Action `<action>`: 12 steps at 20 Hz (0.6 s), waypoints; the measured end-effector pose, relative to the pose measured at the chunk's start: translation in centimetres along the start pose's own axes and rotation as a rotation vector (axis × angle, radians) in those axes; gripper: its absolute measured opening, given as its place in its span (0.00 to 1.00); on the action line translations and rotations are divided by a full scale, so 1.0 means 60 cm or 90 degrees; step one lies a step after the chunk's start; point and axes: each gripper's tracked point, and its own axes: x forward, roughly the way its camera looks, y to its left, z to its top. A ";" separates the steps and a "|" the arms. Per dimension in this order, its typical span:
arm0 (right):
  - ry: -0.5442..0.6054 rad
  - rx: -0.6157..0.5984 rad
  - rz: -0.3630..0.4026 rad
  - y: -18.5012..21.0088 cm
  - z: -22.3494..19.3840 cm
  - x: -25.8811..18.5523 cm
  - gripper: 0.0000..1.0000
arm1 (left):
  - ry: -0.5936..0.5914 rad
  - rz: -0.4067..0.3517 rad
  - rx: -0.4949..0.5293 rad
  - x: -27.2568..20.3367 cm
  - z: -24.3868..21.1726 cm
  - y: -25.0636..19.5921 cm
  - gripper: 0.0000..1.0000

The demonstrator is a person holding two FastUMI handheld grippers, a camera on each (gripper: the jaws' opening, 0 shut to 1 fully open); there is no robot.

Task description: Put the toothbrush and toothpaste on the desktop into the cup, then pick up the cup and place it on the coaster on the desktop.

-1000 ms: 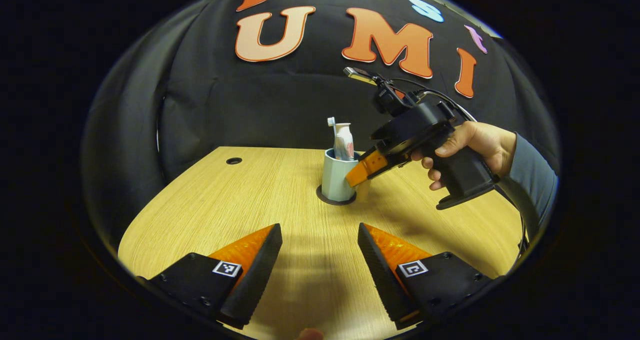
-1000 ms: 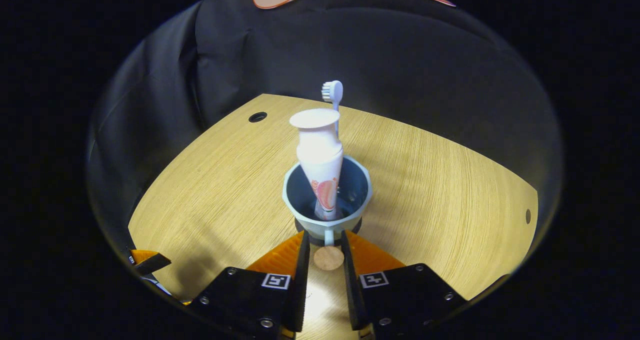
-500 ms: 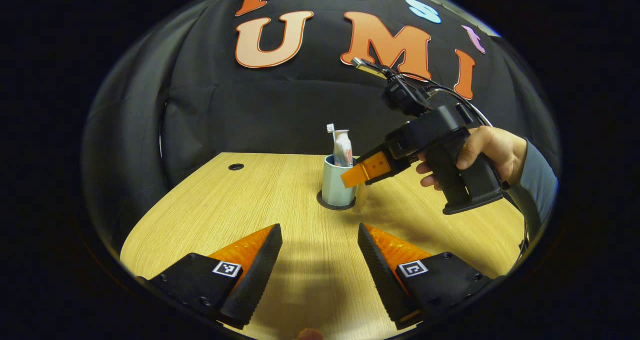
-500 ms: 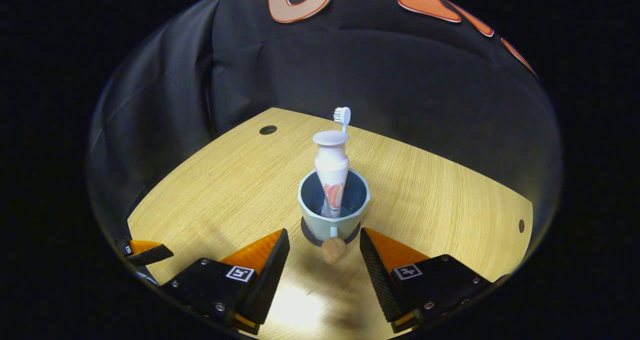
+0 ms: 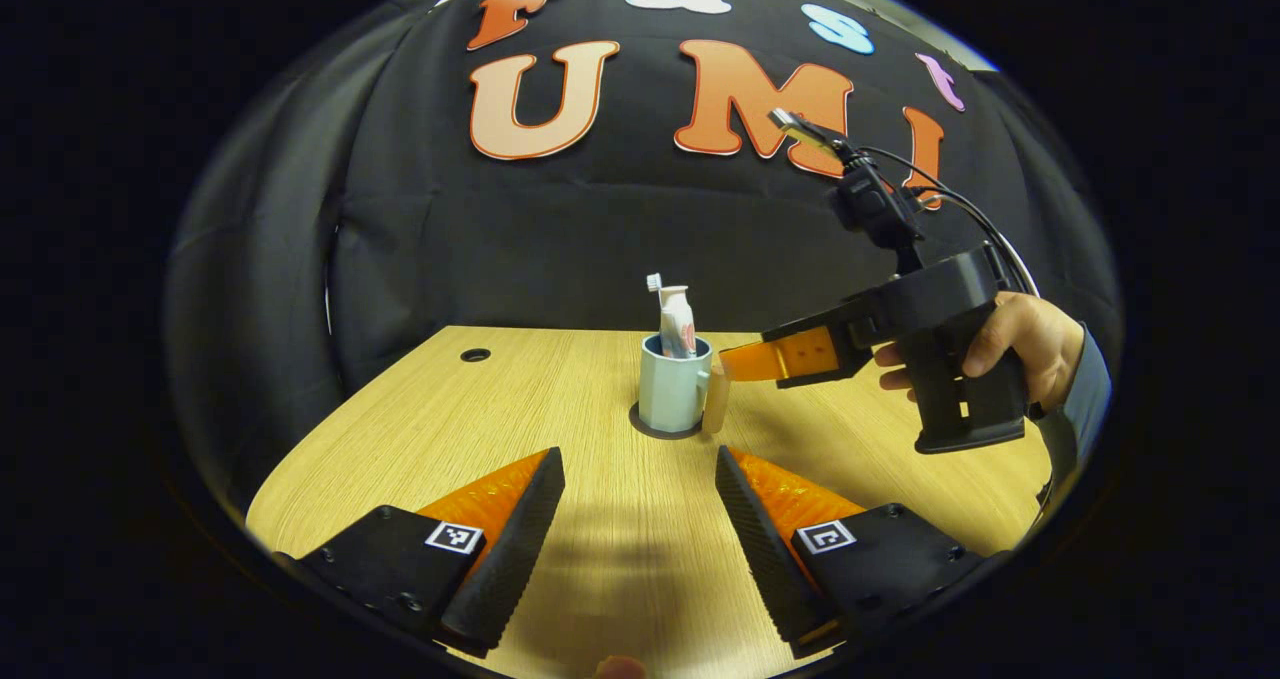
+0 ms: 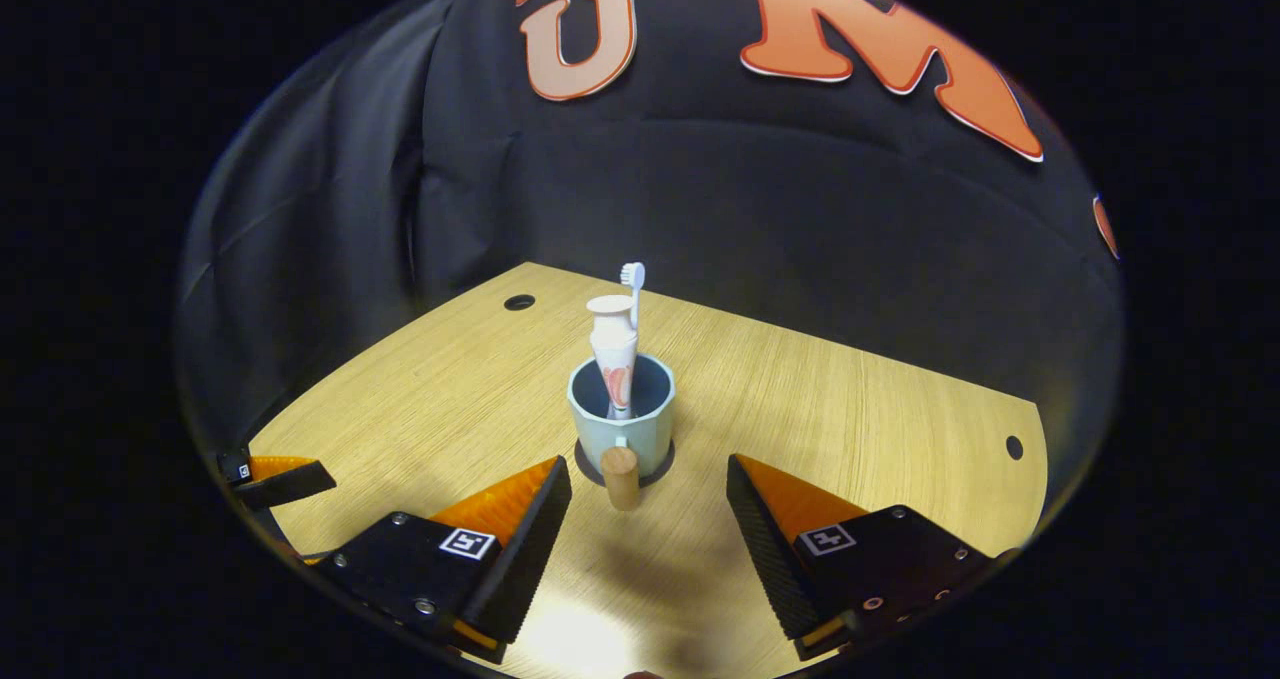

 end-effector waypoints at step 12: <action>-0.147 0.027 -0.070 -0.075 -0.008 -0.153 0.94 | -0.056 -0.011 0.004 -0.021 0.035 -0.047 0.98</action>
